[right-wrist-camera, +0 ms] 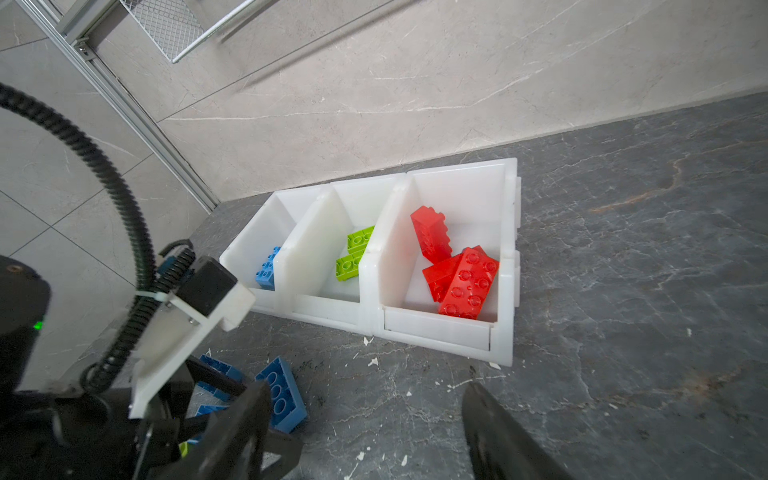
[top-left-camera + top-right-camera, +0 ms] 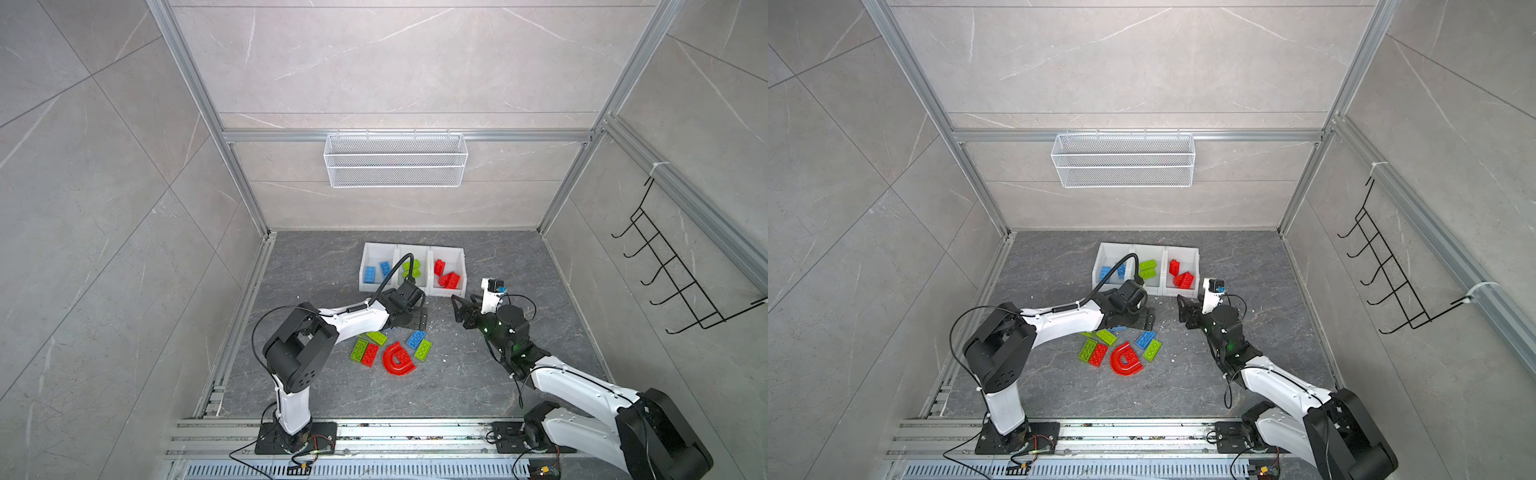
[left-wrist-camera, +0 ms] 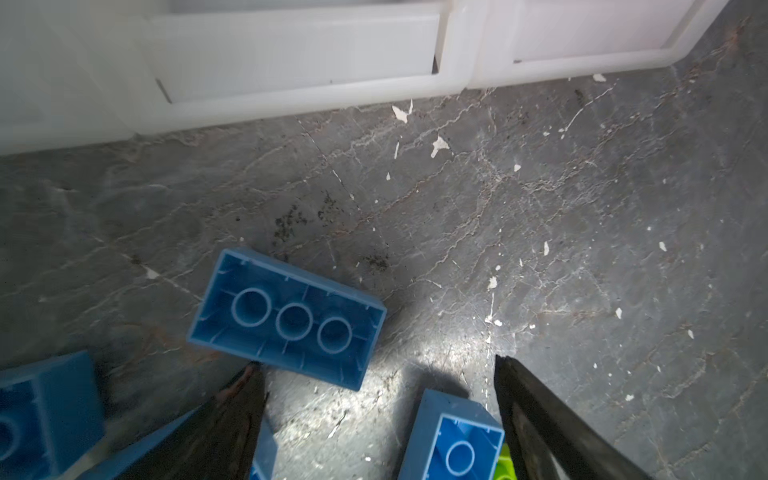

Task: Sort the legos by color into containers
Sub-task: 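Return the left gripper to the pile and grasp another blue brick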

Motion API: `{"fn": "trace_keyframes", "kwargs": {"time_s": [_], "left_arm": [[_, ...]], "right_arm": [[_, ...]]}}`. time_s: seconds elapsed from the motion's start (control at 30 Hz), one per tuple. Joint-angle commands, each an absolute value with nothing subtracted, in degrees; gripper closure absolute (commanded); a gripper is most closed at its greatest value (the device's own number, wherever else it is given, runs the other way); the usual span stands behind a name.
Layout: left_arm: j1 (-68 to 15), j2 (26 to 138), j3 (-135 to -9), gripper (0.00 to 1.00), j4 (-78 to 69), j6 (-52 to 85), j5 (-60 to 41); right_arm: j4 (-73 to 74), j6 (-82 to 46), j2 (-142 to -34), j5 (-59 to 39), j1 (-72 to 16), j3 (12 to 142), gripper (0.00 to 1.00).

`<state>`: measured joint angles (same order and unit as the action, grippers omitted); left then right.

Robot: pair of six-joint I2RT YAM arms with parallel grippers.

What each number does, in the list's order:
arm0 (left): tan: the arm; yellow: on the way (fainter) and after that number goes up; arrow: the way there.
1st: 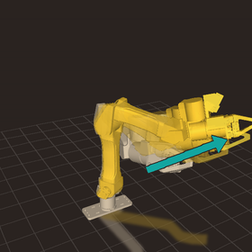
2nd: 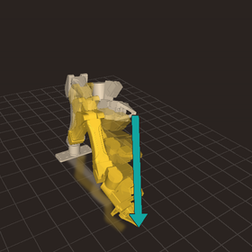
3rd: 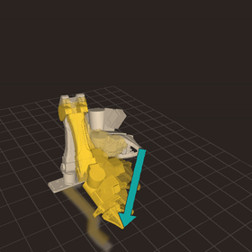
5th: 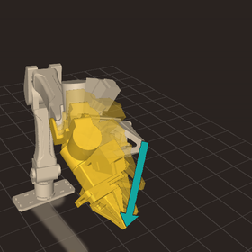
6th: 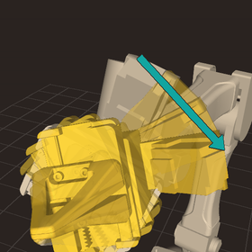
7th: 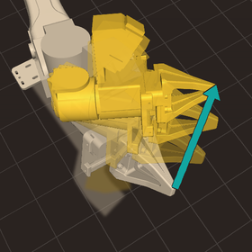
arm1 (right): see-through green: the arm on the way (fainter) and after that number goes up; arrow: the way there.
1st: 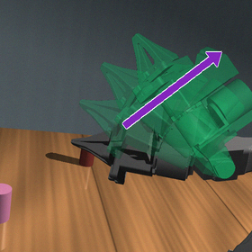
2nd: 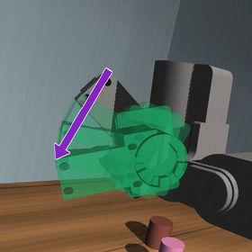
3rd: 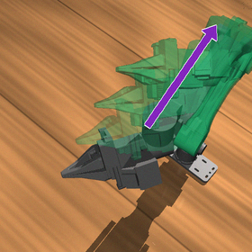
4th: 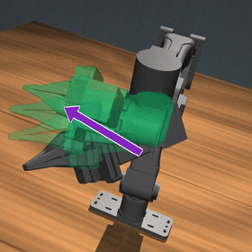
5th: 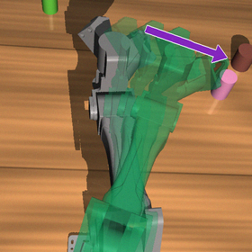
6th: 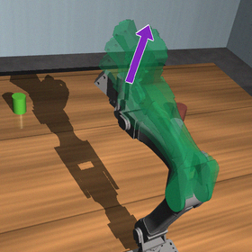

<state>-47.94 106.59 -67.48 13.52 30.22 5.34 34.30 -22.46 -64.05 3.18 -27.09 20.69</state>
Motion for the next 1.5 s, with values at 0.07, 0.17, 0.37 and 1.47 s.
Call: {"fn": "trace_keyframes", "kwargs": {"time_s": [0.07, 0.17, 0.37, 1.47], "left_arm": [[-48.3, 108.4, -70.4, 0.11, 11.1, 31.6, 5.7], [-48.2, 109.5, -71.8, 0.11, 11.4, 30.8, 6.6], [-47.8, 112.2, -74.8, 0.11, 12.5, 29.1, 7.7], [-45.5, 115.4, -76.5, 0.41, 15.6, 24.1, 12.8]], "right_arm": [[34.1, -21.4, -63.5, 2.9, -27.4, 22.2, 0.26], [34.0, -21.4, -63.4, 2.8, -27.5, 22.3, 0.26], [33.8, -21.3, -62.8, 2.8, -27.5, 22.3, 0.26], [32.7, -20.9, -63.5, 2.9, -27.5, 23.0, 0.25]]}}
